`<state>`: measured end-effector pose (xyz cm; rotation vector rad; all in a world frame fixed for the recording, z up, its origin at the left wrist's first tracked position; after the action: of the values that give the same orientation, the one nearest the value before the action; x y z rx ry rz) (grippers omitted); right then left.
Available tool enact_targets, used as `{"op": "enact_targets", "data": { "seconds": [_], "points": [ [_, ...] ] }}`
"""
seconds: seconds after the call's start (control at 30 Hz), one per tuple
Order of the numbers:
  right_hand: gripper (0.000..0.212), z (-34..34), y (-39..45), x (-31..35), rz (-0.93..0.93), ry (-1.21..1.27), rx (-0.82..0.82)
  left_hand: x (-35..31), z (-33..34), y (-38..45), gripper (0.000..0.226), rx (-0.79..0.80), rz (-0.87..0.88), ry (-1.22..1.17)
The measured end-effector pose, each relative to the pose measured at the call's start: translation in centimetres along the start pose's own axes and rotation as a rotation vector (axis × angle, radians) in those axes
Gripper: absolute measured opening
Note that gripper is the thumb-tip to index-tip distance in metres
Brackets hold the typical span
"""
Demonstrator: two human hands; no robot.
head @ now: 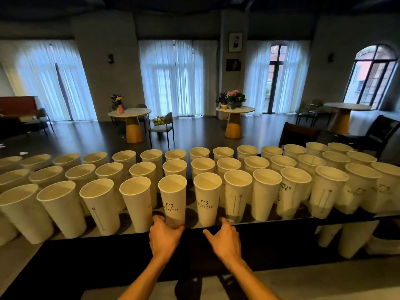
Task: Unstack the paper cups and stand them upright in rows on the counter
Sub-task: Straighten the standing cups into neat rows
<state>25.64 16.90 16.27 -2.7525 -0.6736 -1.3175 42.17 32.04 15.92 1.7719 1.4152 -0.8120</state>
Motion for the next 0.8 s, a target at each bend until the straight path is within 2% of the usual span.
{"op": "enact_targets", "data": {
  "seconds": [0.1,0.2,0.33,0.43,0.63,0.8],
  "points": [
    [0.063,-1.4,0.1,-1.6,-0.083,-0.013,0.064,-1.3,-0.8,-3.1,0.053,-0.129,-0.004,-0.007],
    [0.046,-3.0,0.3,-3.9,-0.156,-0.051,0.116,-3.0,0.2,-7.4,0.031,-0.177,0.024,-0.026],
    [0.035,-7.5,1.5,-6.7,-0.221,-0.062,0.059,-7.9,4.4,-13.0,0.024,-0.106,0.167,-0.063],
    [0.034,-11.1,2.8,-9.4,-0.184,-0.036,-0.008,-11.4,7.9,-16.3,0.02,-0.026,0.279,-0.085],
    [0.034,-16.0,5.4,-14.4,-0.068,0.028,-0.131,-14.1,13.2,-19.0,0.054,0.092,0.296,-0.069],
    [0.066,-17.7,7.7,-17.3,0.099,0.048,-0.207,-14.5,16.1,-18.5,0.082,0.143,0.235,-0.018]
  ]
}}
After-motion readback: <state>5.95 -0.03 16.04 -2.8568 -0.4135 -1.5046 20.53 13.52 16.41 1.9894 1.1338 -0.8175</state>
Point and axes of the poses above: each hand's wrist, its own y-axis towards the middle knuckle, its own z-axis out of the palm, x = y × z, the point moved 6 cm from there along y, towards the middle knuckle, and after that the axes turned 9 degrees about -x, right-handed, at the moved point
